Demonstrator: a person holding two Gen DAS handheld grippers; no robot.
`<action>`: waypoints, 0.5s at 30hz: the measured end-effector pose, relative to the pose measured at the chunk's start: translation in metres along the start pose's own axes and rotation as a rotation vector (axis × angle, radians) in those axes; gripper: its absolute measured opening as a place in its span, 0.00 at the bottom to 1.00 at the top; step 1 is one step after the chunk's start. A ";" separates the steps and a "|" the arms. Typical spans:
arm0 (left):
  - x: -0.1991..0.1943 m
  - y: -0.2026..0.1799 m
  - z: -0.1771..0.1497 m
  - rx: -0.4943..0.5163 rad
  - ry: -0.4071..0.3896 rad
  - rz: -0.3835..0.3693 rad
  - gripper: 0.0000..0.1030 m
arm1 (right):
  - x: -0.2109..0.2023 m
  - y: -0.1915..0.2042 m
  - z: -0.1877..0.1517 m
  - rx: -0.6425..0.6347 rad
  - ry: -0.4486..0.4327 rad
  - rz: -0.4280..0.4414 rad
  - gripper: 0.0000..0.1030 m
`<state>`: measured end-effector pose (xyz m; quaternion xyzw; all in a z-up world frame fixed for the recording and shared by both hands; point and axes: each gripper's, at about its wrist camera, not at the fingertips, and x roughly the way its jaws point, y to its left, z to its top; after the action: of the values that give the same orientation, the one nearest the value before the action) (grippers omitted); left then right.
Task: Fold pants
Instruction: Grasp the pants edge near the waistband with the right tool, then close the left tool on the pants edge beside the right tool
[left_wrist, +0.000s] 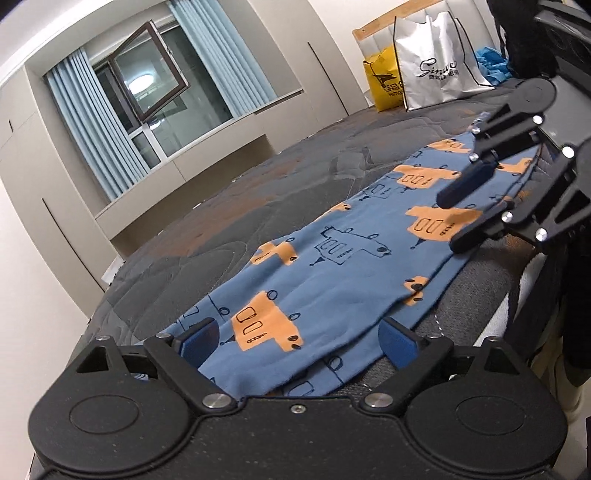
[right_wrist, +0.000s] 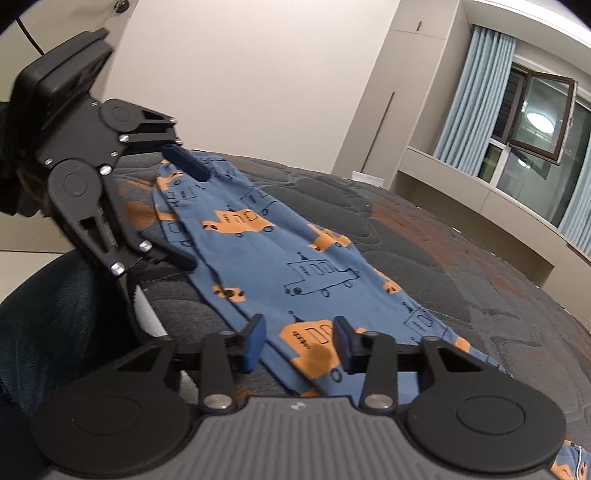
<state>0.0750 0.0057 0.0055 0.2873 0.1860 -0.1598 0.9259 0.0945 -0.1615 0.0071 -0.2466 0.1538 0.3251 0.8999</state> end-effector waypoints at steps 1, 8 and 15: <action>0.001 0.002 0.001 -0.001 0.003 0.004 0.91 | -0.001 0.001 -0.001 -0.003 0.000 0.000 0.39; 0.001 0.008 -0.002 0.020 0.033 -0.001 0.89 | -0.001 0.000 -0.001 0.000 0.011 0.025 0.38; 0.008 0.018 -0.003 -0.044 0.049 -0.015 0.56 | 0.003 -0.004 0.000 0.013 0.020 0.048 0.37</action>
<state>0.0887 0.0205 0.0080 0.2694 0.2144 -0.1554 0.9259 0.0993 -0.1623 0.0068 -0.2404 0.1706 0.3429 0.8919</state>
